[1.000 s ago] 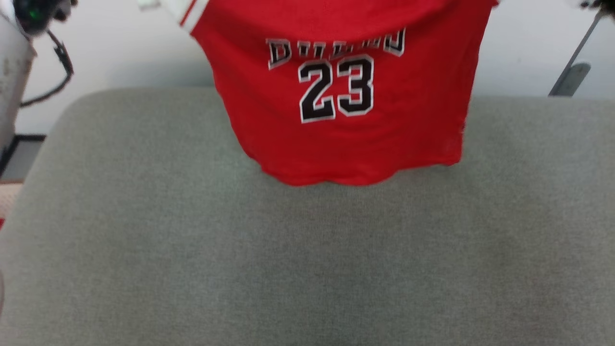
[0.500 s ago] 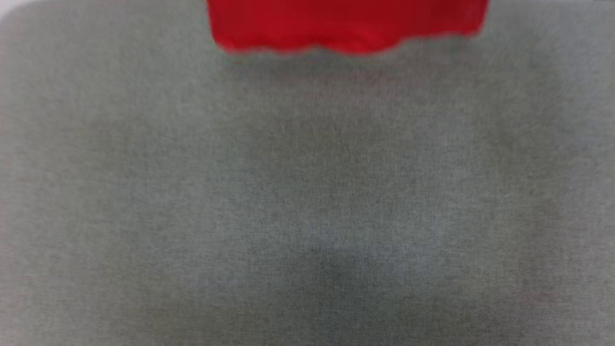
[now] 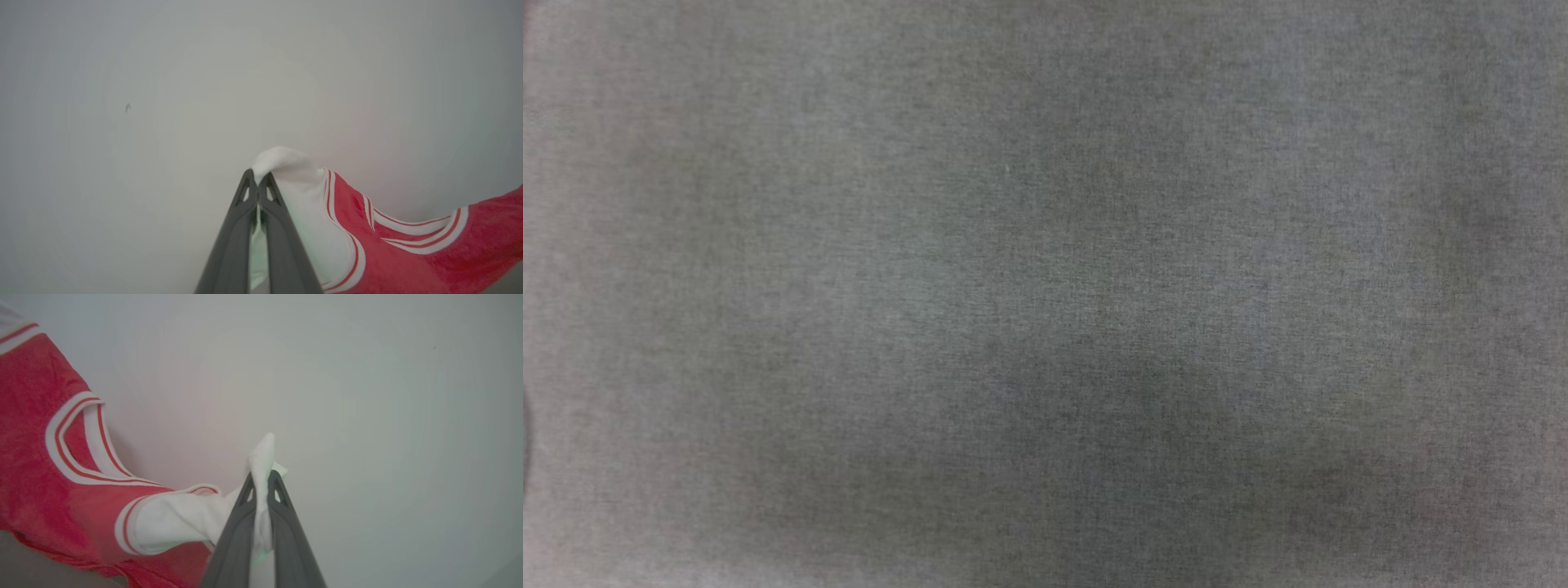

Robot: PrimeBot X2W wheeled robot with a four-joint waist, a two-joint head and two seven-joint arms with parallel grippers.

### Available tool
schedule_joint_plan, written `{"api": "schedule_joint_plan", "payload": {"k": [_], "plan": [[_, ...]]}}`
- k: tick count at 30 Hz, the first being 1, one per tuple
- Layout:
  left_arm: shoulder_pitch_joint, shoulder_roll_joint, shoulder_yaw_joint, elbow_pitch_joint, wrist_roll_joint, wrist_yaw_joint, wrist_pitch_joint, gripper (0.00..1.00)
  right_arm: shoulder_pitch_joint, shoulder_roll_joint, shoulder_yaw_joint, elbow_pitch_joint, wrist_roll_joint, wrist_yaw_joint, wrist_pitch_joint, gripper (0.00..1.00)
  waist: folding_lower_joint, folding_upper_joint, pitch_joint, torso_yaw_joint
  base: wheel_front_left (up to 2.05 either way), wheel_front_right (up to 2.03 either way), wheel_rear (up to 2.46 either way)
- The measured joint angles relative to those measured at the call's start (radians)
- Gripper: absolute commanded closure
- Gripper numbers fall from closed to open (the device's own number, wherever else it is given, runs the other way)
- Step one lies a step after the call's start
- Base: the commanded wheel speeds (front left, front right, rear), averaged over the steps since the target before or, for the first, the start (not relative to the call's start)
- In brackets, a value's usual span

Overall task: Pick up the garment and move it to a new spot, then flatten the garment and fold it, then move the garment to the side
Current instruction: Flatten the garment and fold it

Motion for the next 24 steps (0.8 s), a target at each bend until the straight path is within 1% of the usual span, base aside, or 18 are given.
{"api": "schedule_joint_plan", "payload": {"k": [1, 4, 5, 7, 9, 12, 16, 18, 22, 24], "plan": [[0.024, -0.001, -0.007, 0.006, 0.001, -0.001, 0.0, 1.0, 0.012, -0.004, 0.021, 0.014, 0.005, 0.0, 0.0, 1.0, -0.0001, 0.0, -0.005, 0.003, 0.0, 0.0, 0.0], [0.108, -0.006, -0.026, 0.008, -0.008, -0.007, 0.001, 1.0, 0.069, -0.004, 0.066, 0.02, 0.069, 0.0, 0.0, 1.0, -0.0001, 0.0, -0.028, 0.01, 0.0, 0.0, 0.0], [0.139, -0.007, -0.036, 0.004, -0.01, -0.01, 0.005, 1.0, 0.097, -0.002, 0.075, 0.018, 0.108, 0.0, 0.0, 1.0, 0.0, 0.0, -0.039, 0.011, 0.0, 0.0, 0.0], [0.209, -0.004, -0.054, -0.038, -0.048, -0.01, 0.037, 1.0, 0.154, -0.011, 0.134, 0.002, 0.158, 0.0, 0.004, 1.0, -0.0001, 0.0, -0.064, 0.014, 0.0, 0.0, 0.0], [0.273, 0.012, -0.092, -0.09, -0.06, -0.011, 0.069, 1.0, 0.217, -0.026, 0.184, -0.035, 0.231, 0.0, 0.007, 1.0, 0.0, 0.0, -0.092, 0.015, 0.0, 0.0, 0.0], [0.377, 0.07, -0.123, -0.174, -0.114, -0.012, 0.1, 1.0, 0.317, -0.076, 0.251, -0.114, 0.33, 0.0, 0.026, 1.0, -0.0001, 0.0, -0.137, 0.015, 0.0, 0.0, 0.0], [0.534, 0.148, -0.162, -0.295, -0.182, -0.012, 0.136, 1.0, 0.469, -0.16, 0.315, -0.246, 0.458, 0.0, 0.073, 1.0, 0.0, 0.0, -0.2, 0.014, 0.0, 0.0, 0.0], [0.606, 0.188, -0.178, -0.356, -0.215, -0.012, 0.162, 1.0, 0.548, -0.208, 0.332, -0.313, 0.518, 0.0, 0.104, 1.0, -0.0001, 0.0, -0.231, 0.012, 0.0, 0.0, 0.0], [0.748, 0.28, -0.21, -0.463, -0.253, -0.011, 0.207, 1.0, 0.718, -0.289, 0.335, -0.425, 0.592, 0.0, 0.152, 1.0, 0.0, 0.0001, -0.289, 0.01, 0.0, 0.0, 0.0], [0.815, 0.323, -0.217, -0.526, -0.271, 0.006, 0.213, 1.0, 0.797, -0.321, 0.33, -0.476, 0.619, 0.0, 0.185, 1.0, 0.0, 0.0, -0.314, 0.007, 0.0, 0.0, 0.0]]}}
